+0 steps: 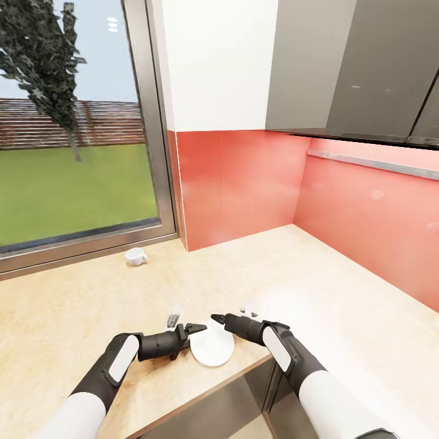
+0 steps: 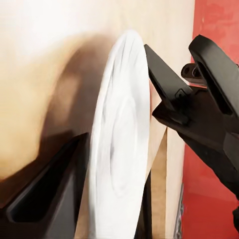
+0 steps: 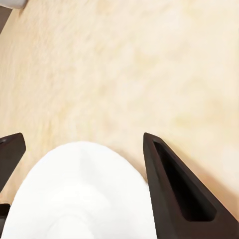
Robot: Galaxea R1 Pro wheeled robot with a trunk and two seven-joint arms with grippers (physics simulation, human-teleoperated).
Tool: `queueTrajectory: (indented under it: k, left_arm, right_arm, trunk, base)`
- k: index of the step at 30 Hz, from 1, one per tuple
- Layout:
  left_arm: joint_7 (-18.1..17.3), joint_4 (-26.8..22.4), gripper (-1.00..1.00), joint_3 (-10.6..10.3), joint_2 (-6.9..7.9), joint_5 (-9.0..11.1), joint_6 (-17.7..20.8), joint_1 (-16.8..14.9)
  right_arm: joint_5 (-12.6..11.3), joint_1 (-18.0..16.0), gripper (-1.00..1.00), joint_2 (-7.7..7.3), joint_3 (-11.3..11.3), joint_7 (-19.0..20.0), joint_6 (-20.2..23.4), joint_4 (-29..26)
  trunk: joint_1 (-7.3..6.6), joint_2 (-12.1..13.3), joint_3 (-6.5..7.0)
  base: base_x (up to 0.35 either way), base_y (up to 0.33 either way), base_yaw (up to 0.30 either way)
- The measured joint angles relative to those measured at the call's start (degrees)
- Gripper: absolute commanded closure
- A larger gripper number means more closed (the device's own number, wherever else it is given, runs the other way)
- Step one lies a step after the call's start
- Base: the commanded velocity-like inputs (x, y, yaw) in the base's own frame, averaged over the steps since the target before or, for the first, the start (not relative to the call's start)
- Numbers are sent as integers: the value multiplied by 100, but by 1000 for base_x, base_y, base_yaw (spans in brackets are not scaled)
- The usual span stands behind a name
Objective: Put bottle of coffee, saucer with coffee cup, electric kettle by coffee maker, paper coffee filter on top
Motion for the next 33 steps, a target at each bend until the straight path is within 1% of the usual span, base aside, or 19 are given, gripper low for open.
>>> queueTrajectory:
  k: [1, 33]
  left_arm:
    - [1, 0, 100, 1, 3, 3, 18, 0]
    - [8, -50, 100, 7, 9, -37, 59, -2]
  right_arm:
    - [0, 0, -100, 0, 0, 0, 0, 0]
    - [0, 0, -100, 0, 0, 0, 1, -1]
  trunk:
    - [0, 0, 0]
    - [0, 0, 0]
  base:
    - [0, 0, 0]
    - [0, 0, 0]
